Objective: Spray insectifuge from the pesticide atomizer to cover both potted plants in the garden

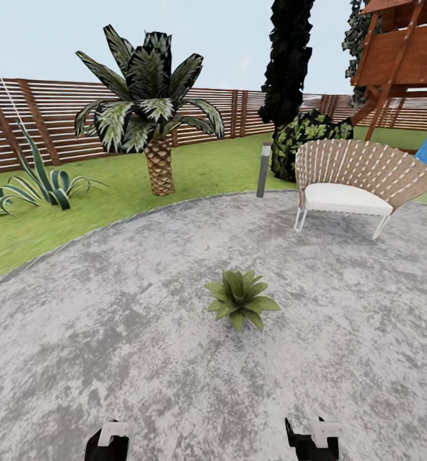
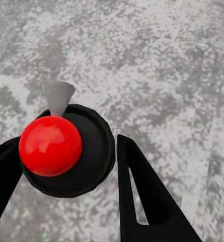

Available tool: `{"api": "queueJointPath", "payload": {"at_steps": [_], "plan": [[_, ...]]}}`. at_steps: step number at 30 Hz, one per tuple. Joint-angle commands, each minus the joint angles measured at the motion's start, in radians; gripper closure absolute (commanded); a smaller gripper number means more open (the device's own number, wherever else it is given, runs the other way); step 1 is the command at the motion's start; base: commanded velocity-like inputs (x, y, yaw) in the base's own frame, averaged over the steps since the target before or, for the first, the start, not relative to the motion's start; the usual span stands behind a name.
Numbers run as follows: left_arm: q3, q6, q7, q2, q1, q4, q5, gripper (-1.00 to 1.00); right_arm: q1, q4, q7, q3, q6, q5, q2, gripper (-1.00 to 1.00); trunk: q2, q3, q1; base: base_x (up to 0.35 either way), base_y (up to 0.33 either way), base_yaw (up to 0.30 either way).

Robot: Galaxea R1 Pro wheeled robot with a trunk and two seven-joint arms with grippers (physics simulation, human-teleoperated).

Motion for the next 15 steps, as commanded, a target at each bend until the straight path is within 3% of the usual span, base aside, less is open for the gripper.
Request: {"api": "queueJointPath", "payload": {"at_steps": [1, 15], "plan": [[0.000, -0.003, 0.002, 0.000, 0.000, 0.000, -0.002, 1.00, -0.001, 0.001, 0.000, 0.000, -0.003, 0.000, 0.000, -1.00, 0.000, -0.001, 0.000, 0.022, 0.032, -0.263], [0.001, -0.003, 0.002, 0.000, 0.000, 0.000, -0.002, 1.00, -0.001, 0.001, 0.000, 0.000, -0.003, 0.000, 0.000, -1.00, 0.000, -0.001, 0.000, 0.005, 0.021, -0.253]]}}
